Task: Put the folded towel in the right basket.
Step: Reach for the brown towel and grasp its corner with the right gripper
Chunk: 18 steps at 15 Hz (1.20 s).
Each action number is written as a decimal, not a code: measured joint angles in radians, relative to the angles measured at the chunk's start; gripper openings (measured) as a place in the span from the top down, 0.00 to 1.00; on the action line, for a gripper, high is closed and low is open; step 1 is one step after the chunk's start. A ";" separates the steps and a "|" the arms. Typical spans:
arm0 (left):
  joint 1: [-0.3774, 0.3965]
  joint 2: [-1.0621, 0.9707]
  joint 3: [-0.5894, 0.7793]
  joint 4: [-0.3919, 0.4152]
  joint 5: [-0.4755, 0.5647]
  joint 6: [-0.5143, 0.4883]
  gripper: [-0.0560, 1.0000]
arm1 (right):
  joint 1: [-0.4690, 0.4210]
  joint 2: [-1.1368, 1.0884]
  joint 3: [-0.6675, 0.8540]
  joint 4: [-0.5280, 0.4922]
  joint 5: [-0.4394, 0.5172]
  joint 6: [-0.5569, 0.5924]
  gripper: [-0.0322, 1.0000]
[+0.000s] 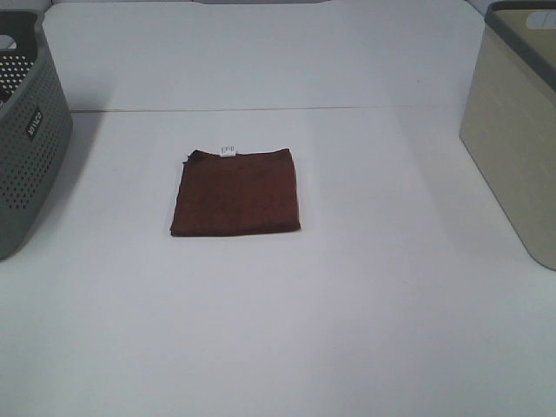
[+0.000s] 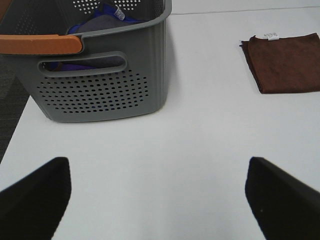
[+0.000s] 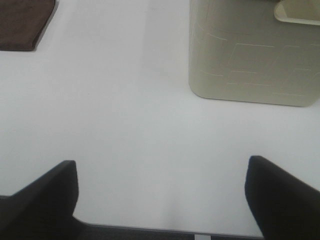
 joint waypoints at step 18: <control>0.000 0.000 0.000 0.000 0.000 0.000 0.11 | 0.000 0.972 -0.479 0.155 -0.149 0.000 0.18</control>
